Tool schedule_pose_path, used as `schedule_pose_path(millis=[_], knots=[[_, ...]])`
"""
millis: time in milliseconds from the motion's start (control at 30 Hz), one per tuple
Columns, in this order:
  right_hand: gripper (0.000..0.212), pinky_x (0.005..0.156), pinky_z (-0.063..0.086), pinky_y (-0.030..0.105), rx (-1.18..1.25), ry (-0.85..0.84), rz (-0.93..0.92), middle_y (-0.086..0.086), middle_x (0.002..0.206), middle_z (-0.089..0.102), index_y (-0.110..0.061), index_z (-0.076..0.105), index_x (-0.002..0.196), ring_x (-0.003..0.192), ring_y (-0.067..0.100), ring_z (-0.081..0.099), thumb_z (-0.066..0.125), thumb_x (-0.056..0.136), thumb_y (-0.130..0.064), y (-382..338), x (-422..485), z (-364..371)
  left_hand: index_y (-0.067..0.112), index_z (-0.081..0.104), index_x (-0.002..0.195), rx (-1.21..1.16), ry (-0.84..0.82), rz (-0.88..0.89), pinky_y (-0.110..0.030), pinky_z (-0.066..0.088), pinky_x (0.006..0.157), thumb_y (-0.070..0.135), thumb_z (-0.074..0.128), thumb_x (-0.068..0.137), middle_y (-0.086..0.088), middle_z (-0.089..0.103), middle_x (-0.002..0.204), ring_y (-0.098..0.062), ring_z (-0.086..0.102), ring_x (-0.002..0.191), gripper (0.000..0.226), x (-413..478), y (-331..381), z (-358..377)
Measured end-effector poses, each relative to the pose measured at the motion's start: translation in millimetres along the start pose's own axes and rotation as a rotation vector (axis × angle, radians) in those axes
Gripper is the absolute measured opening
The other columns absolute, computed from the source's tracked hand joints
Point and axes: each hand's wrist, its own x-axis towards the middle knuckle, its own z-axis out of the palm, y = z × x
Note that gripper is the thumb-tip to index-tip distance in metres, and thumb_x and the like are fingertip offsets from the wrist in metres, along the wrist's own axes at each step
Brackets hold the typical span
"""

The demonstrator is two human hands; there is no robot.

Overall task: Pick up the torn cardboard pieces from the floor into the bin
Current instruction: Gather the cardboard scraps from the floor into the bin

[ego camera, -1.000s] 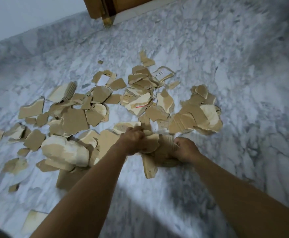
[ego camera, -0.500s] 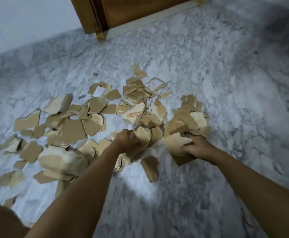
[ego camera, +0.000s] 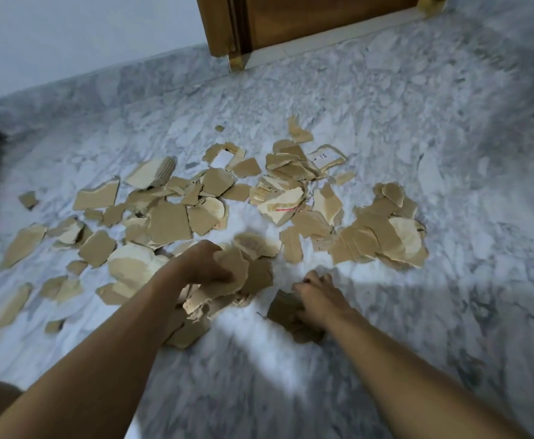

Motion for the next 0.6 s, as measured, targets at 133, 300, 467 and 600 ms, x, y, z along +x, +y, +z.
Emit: schedule_pose_path(millis=[133, 300, 467, 600], knots=[[0.046, 0.095, 0.049, 0.043, 0.066, -0.003, 0.053, 0.013, 0.132, 0.052, -0.028, 0.050, 0.133, 0.118, 0.038, 0.051, 0.066, 0.090, -0.027, 1.6, 5.7, 5.4, 0.013, 0.071, 0.100, 0.176, 0.000, 0.038, -0.031, 0.048, 0.075, 0.037, 0.083, 0.069, -0.006, 0.070, 0.098, -0.024, 0.065, 0.092, 0.040, 0.4, -13.7, 3.0], [0.039, 0.079, 0.049, 0.037, 0.198, -0.027, 0.052, 0.009, 0.118, 0.060, -0.033, 0.044, 0.111, 0.097, 0.029, 0.061, 0.071, 0.084, -0.022, 4.7, 9.2, 4.5, 0.022, 0.056, 0.132, 0.221, -0.009, 0.182, -0.037, 0.042, 0.104, 0.024, 0.084, 0.070, -0.007, 0.054, 0.131, -0.026, 0.052, 0.122, 0.069, 10.4, -19.3, 14.7], [0.035, 0.081, 0.052, 0.037, 0.202, -0.023, 0.073, 0.006, 0.116, 0.064, -0.026, 0.052, 0.109, 0.098, 0.026, 0.064, 0.072, 0.081, -0.020, 3.3, 15.3, -0.4, 0.020, 0.048, 0.137, 0.369, 0.005, 0.206, -0.029, 0.043, 0.094, 0.026, 0.070, 0.085, -0.009, 0.061, 0.125, -0.026, 0.058, 0.113, 0.056, 20.9, -30.2, 27.8], [0.022, 0.082, 0.054, 0.035, 0.119, -0.068, 0.098, 0.007, 0.111, 0.067, -0.022, 0.061, 0.099, 0.096, 0.026, 0.065, 0.071, 0.079, -0.022, -4.4, 20.1, -7.2, 0.020, 0.047, 0.138, 0.378, 0.012, 0.238, -0.034, 0.047, 0.100, 0.022, 0.077, 0.077, -0.007, 0.040, 0.141, -0.025, 0.049, 0.124, 0.068, 22.5, -32.0, 27.6]])
